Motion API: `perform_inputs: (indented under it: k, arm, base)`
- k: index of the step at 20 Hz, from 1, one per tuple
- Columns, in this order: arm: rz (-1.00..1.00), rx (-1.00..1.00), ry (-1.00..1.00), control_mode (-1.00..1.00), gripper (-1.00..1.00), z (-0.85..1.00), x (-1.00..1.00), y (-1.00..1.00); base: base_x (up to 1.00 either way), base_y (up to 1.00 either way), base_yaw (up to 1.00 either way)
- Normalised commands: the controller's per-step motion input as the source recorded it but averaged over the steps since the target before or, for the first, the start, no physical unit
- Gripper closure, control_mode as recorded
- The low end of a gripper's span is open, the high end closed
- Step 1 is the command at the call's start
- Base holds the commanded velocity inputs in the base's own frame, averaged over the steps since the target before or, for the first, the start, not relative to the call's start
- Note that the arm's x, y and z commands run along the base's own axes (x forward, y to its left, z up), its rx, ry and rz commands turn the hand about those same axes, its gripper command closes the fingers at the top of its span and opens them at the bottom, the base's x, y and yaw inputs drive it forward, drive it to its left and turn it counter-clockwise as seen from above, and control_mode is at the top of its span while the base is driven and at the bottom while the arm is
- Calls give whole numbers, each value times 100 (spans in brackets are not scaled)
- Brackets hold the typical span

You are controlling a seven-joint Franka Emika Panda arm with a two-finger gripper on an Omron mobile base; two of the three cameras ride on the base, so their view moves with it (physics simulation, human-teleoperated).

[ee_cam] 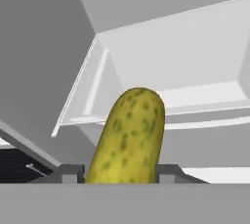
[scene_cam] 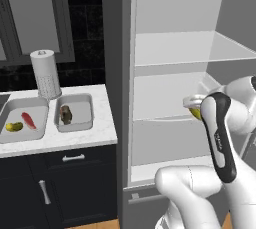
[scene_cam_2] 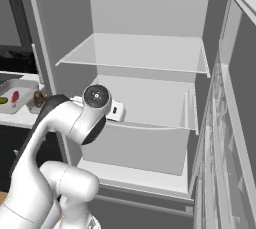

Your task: Place one cucumber and one steak in each tupperware on the nearby counter, to pack two identical lunches.

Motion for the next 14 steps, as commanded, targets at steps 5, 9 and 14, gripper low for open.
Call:
perform_inputs:
  k: [5,9,14]
  arm:
    - [0,-8,12,-100,100,35,-83,0]
    - [0,-12,1,-100,100,28,-66,0]
    - [2,-16,0,-100,100,21,-35,8]
  base:
    - [0,0,0]
    - [0,0,0]
    - [0,0,0]
